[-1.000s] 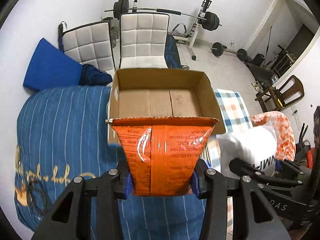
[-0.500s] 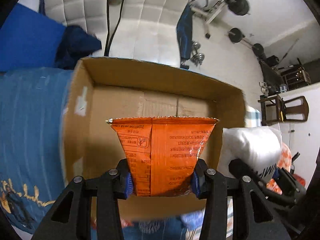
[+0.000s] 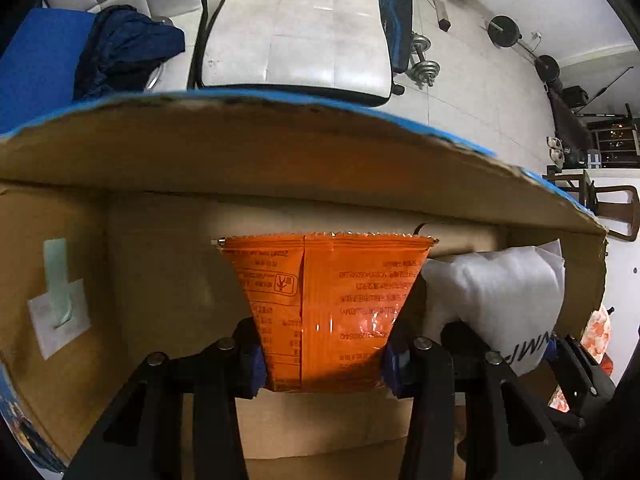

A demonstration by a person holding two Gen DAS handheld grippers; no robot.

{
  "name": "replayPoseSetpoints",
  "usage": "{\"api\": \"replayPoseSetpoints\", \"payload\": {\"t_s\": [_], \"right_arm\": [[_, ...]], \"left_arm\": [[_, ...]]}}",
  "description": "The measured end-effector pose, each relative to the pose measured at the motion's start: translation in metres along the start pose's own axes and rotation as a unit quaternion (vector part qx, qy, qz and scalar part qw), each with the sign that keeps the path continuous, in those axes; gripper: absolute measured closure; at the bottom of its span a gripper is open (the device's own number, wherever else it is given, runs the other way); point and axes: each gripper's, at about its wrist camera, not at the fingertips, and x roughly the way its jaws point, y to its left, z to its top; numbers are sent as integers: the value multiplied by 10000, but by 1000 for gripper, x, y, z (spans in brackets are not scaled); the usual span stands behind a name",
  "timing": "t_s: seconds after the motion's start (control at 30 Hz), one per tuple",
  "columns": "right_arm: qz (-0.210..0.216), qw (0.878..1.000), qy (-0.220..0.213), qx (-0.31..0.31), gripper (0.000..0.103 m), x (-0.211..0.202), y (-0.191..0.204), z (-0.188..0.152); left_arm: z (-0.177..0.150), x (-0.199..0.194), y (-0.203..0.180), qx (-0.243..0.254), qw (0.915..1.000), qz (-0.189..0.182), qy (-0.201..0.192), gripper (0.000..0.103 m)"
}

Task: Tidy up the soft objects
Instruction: 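Carry both bags into the box and open both tools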

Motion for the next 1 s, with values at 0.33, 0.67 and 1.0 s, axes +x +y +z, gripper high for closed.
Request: {"api": "replayPoseSetpoints", "payload": {"t_s": [0.33,0.67,1.0], "right_arm": [[-12,9999,127,-37,26,9,3,8],[-20,9999,97,-72,1,-7,9,5],[-113,9998,-154,-67,0,-43,16,-23]], "left_arm": [[-2,-11,-1,89,9999,141,-1,58],[-10,-40,0,85,9974,630,-332,13],[-37,-70,0,226,9934,822,-762,7]]}}
